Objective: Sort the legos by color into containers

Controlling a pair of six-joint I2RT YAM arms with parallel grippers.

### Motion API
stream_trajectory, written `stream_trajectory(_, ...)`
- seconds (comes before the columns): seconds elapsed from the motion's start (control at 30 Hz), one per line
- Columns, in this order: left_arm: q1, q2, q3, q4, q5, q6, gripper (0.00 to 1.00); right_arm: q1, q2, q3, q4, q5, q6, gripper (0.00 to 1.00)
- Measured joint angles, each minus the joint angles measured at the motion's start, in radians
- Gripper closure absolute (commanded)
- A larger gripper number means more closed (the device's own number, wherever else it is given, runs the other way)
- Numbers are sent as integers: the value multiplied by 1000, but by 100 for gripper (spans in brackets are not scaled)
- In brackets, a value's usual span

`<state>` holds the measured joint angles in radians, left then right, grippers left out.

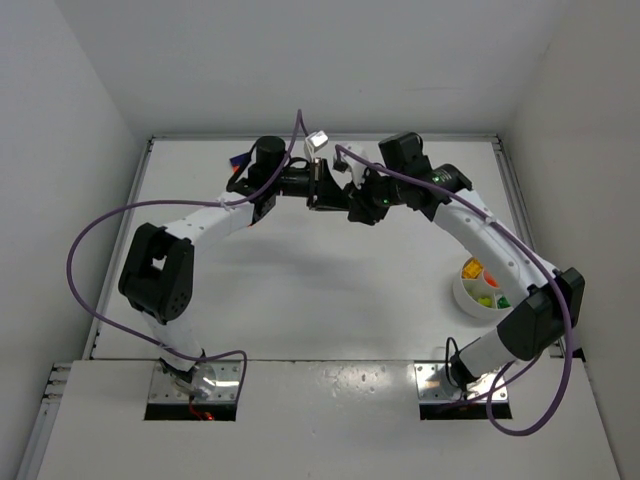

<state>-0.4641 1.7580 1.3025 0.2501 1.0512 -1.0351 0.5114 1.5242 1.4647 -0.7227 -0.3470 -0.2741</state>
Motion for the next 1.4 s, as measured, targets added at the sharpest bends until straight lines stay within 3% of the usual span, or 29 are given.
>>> stream_trajectory(0.1, 0, 0, -5, 5, 0, -6, 93, 2, 6, 10, -14, 3, -6, 87)
stream_trajectory(0.2, 0, 0, -13, 10, -5, -2, 64, 2, 11, 11, -19, 2, -7, 91)
stream_trajectory(0.23, 0, 0, -17, 10, -11, 5, 49, 2, 11, 11, -21, 2, -6, 91)
stream_trajectory(0.37, 15, 0, -32, -23, -42, 23, 30, 2, 0, 8, -15, -1, 3, 94)
stream_trajectory(0.63, 100, 0, -31, -153, -75, 143, 27, -80, -121, -142, 11, 79, 16, 95)
stream_trajectory(0.83, 206, 5, 16, -316, -130, 273, 27, -193, -215, -275, -63, 198, 4, 96)
stream_trajectory(1.13, 215, 11, 138, -517, -222, 517, 27, -340, -222, -288, -240, 383, -12, 97)
stream_trajectory(1.4, 215, 5, 148, -654, -342, 738, 24, -533, -222, -280, -373, 507, -15, 97)
